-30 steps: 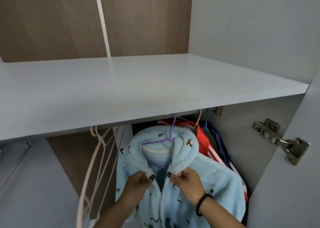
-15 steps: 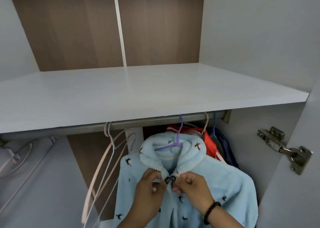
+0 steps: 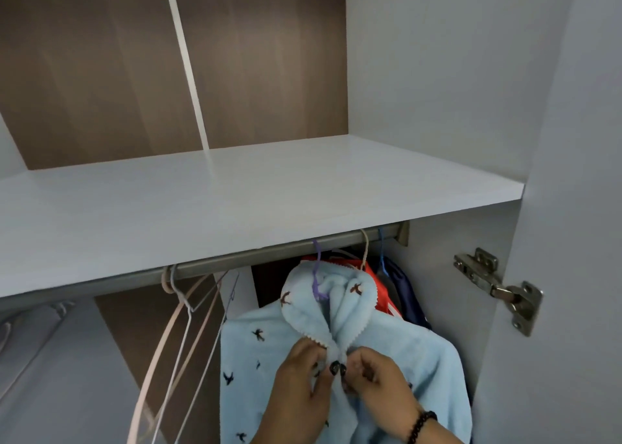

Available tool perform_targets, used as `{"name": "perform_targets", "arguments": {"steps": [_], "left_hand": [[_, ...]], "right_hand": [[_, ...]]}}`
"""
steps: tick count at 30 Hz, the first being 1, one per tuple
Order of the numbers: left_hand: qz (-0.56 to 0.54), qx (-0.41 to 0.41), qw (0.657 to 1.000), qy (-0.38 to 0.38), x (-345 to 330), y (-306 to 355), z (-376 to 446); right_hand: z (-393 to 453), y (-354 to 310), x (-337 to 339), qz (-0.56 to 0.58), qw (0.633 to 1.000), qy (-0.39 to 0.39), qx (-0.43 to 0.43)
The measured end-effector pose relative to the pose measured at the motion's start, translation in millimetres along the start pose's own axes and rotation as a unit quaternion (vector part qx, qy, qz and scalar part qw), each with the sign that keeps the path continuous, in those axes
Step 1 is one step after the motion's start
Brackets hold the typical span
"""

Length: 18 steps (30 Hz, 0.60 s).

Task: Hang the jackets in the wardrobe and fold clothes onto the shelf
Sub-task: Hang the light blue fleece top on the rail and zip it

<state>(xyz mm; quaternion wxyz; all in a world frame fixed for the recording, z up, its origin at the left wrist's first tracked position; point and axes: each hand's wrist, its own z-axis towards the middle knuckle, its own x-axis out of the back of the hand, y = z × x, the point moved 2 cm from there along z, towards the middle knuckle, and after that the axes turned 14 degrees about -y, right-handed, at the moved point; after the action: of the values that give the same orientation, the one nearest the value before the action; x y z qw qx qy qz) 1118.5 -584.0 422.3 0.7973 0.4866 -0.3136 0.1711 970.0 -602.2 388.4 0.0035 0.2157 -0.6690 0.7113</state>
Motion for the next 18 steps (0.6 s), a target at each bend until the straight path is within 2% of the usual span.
{"name": "perform_targets", "arguments": {"steps": [4,8,18], "left_hand": [[-0.052,0.097,0.994,-0.007,-9.3,-13.8,-6.4],[-0.1,0.165,0.981,0.002,-18.0,-17.2,-8.6],[-0.174,0.166,0.97,0.047,-8.3,-26.9,-12.5]], "right_hand": [[-5.0,10.2,10.3,0.018,1.0,0.009,-0.013],[-5.5,6.7,7.4,-0.024,1.0,-0.01,-0.002],[-1.5,-17.5,-2.2,-0.171,0.983,0.025,0.061]]}}
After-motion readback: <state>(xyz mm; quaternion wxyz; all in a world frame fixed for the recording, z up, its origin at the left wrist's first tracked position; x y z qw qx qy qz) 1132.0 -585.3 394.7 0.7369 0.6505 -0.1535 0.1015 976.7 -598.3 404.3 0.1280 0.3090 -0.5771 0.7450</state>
